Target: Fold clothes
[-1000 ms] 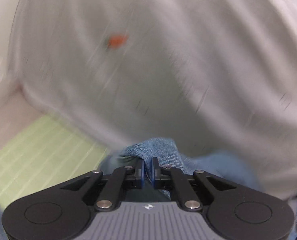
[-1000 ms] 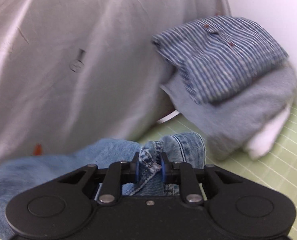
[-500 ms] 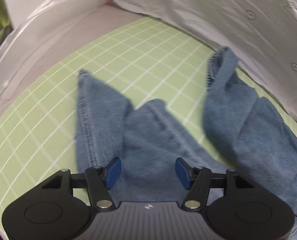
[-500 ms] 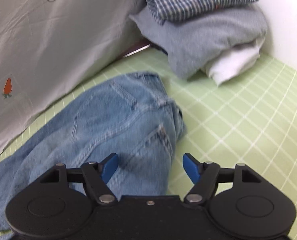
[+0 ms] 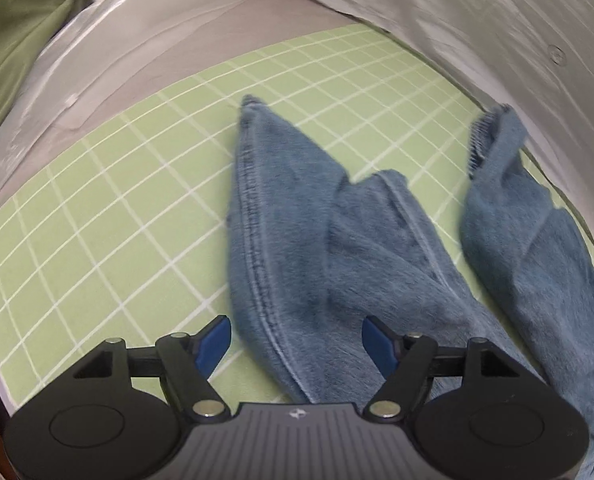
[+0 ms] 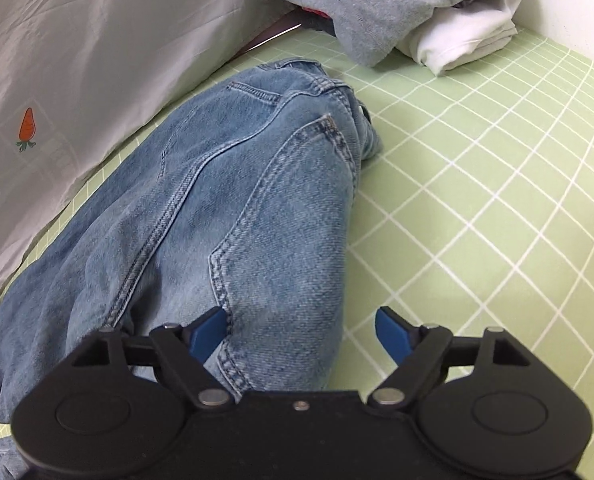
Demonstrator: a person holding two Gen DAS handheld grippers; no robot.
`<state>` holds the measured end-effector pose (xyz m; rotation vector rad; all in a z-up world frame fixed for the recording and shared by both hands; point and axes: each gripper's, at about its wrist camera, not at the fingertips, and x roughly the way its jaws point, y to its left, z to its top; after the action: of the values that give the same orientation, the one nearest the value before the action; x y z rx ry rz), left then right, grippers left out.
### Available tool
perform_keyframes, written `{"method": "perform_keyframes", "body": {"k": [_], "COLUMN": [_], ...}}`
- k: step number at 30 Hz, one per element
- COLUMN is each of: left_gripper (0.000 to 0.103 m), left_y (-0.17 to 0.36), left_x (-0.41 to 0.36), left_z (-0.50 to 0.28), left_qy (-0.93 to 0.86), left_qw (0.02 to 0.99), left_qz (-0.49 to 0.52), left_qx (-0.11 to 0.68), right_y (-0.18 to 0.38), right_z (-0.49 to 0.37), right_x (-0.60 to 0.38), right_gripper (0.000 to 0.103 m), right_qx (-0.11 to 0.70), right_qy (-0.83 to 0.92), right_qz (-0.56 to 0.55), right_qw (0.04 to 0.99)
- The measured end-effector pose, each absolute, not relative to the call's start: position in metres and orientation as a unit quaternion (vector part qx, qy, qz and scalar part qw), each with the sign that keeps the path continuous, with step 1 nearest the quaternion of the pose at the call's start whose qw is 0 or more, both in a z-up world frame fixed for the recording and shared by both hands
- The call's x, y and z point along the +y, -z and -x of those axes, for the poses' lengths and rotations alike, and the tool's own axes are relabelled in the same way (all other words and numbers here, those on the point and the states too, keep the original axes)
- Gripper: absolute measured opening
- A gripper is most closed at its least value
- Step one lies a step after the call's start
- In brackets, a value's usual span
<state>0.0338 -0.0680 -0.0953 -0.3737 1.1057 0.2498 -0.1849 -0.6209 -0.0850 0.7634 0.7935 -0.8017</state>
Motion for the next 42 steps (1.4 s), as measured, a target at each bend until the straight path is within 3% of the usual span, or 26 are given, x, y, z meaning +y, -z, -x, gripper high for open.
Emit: {"method": "perform_keyframes", "body": {"k": [3, 5, 6, 7, 8, 9, 10, 11, 14, 20, 27, 31, 36, 39, 40, 42], "left_gripper": [0.073, 0.067, 0.060, 0.042, 0.014, 0.009, 0.009, 0.009, 0.008, 0.007, 0.007, 0.006, 0.006, 0.018, 0.026, 0.034], "left_y": [0.101, 0.104, 0.105, 0.105, 0.106, 0.106, 0.106, 0.106, 0.101, 0.090, 0.052, 0.011, -0.022, 0.000, 0.012, 0.030], "left_x": [-0.059, -0.053, -0.050, -0.046, -0.043, -0.041, -0.040, -0.039, -0.037, -0.002, 0.021, 0.001, -0.083, -0.127, -0.141, -0.152], "left_z": [-0.038, -0.040, -0.041, -0.043, -0.044, -0.044, -0.045, -0.043, -0.036, 0.004, 0.051, 0.021, -0.066, -0.125, -0.140, -0.145], "left_qy": [-0.129, -0.136, -0.135, -0.133, -0.128, -0.127, -0.127, -0.126, -0.124, -0.137, -0.164, -0.126, -0.021, 0.031, 0.031, 0.027], "left_qw": [0.825, 0.825, 0.824, 0.822, 0.820, 0.819, 0.818, 0.819, 0.822, 0.811, 0.816, 0.853, 0.921, 0.922, 0.911, 0.894], "left_qz": [0.191, 0.204, 0.218, 0.233, 0.248, 0.256, 0.263, 0.265, 0.264, 0.290, 0.308, 0.291, 0.187, 0.133, 0.122, 0.129], "left_qx": [0.515, 0.509, 0.505, 0.502, 0.500, 0.498, 0.496, 0.494, 0.489, 0.488, 0.462, 0.414, 0.342, 0.361, 0.392, 0.428], "right_y": [0.084, 0.085, 0.085, 0.084, 0.084, 0.083, 0.081, 0.080, 0.073, 0.061, 0.038, 0.022, -0.002, -0.003, 0.001, 0.006], "right_z": [0.186, 0.187, 0.187, 0.188, 0.188, 0.187, 0.186, 0.185, 0.189, 0.214, 0.258, 0.245, 0.197, 0.162, 0.152, 0.141], "right_x": [-0.622, -0.625, -0.626, -0.627, -0.629, -0.630, -0.630, -0.631, -0.628, -0.619, -0.618, -0.624, -0.645, -0.667, -0.675, -0.681], "right_gripper": [0.084, 0.083, 0.082, 0.079, 0.073, 0.063, 0.053, 0.034, 0.010, 0.009, 0.009, 0.008, 0.008, 0.009, 0.011, 0.032], "right_qx": [0.363, 0.360, 0.357, 0.354, 0.351, 0.354, 0.357, 0.355, 0.338, 0.346, 0.338, 0.314, 0.268, 0.260, 0.271, 0.279], "right_qy": [0.375, 0.374, 0.373, 0.371, 0.369, 0.369, 0.366, 0.355, 0.345, 0.377, 0.403, 0.397, 0.388, 0.390, 0.396, 0.409], "right_qz": [-0.352, -0.357, -0.362, -0.366, -0.369, -0.367, -0.362, -0.359, -0.348, -0.266, -0.249, -0.246, -0.209, -0.196, -0.198, -0.201], "right_qw": [0.777, 0.776, 0.776, 0.777, 0.777, 0.777, 0.780, 0.787, 0.804, 0.817, 0.813, 0.826, 0.857, 0.861, 0.855, 0.845]}}
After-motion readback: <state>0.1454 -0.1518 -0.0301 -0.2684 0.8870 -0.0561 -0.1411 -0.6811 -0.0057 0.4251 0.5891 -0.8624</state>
